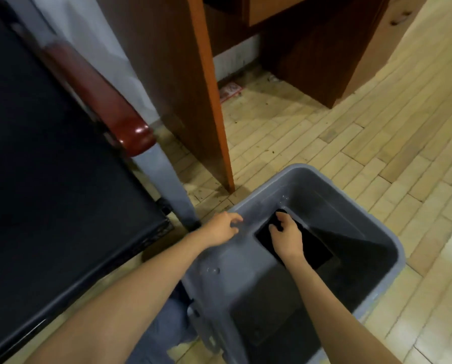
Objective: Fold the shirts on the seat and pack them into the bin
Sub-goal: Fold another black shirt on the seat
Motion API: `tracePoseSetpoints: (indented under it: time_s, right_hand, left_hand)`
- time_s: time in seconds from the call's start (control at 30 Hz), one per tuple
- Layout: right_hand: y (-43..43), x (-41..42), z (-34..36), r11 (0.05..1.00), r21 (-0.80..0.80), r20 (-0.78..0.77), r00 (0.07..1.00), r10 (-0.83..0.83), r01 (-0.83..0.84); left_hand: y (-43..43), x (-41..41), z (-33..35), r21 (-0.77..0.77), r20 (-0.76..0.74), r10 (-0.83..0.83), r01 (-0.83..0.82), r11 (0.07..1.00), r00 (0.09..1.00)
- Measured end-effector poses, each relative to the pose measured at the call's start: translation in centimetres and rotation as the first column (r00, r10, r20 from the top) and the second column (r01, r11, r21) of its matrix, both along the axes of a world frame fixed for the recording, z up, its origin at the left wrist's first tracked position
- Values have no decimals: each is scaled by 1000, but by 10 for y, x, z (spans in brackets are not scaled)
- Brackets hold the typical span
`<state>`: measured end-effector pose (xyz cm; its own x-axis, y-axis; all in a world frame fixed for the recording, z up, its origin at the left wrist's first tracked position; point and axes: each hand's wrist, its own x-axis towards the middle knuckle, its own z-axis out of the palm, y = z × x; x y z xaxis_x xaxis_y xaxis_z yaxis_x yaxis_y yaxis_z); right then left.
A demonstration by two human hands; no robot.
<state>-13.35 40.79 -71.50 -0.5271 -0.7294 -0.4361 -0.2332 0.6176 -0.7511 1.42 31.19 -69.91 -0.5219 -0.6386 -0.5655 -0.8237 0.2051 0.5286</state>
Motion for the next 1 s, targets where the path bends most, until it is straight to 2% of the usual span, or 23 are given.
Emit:
tracePoseSetpoints:
  time_s: [0.1, 0.2, 0.3, 0.4, 0.53, 0.67, 0.77, 0.9, 1.0]
  right_hand:
    - [-21, 39, 47, 979, -101, -95, 981, 167, -177]
    - [-45, 96, 95, 906, -167, -164, 917, 363, -388]
    - [-60, 171, 140, 740, -246, -256, 779, 573, -626]
    - [-72, 255, 177, 557, -266, -352, 617, 704, -787]
    - [-85, 367, 214, 367, -220, -441, 428, 789, -904]
    - [-97, 478, 228, 222, -172, -450, 277, 849, -960]
    - [-103, 559, 225, 125, -124, -457, 168, 874, -984]
    - [-107, 651, 207, 51, -105, -427, 91, 900, -993]
    - [-104, 706, 191, -43, -75, -436, -6, 900, -996]
  left_hand:
    - [4, 44, 49, -41, -84, 138, -142, 989, 987]
    - [7, 111, 98, -104, -164, 281, -300, 948, 946]
    - [18, 196, 138, -137, -237, 388, -426, 894, 890]
    - [37, 287, 166, -140, -254, 507, -550, 824, 824]
    - [64, 417, 178, -202, -253, 697, -741, 640, 671]
    - [102, 536, 181, -234, -316, 846, -899, 370, 430]
    - [130, 609, 175, -314, -314, 904, -930, 190, 291]
    - [156, 685, 153, -449, -221, 962, -892, 46, 161]
    - [164, 715, 136, -460, -208, 976, -887, -37, 67]
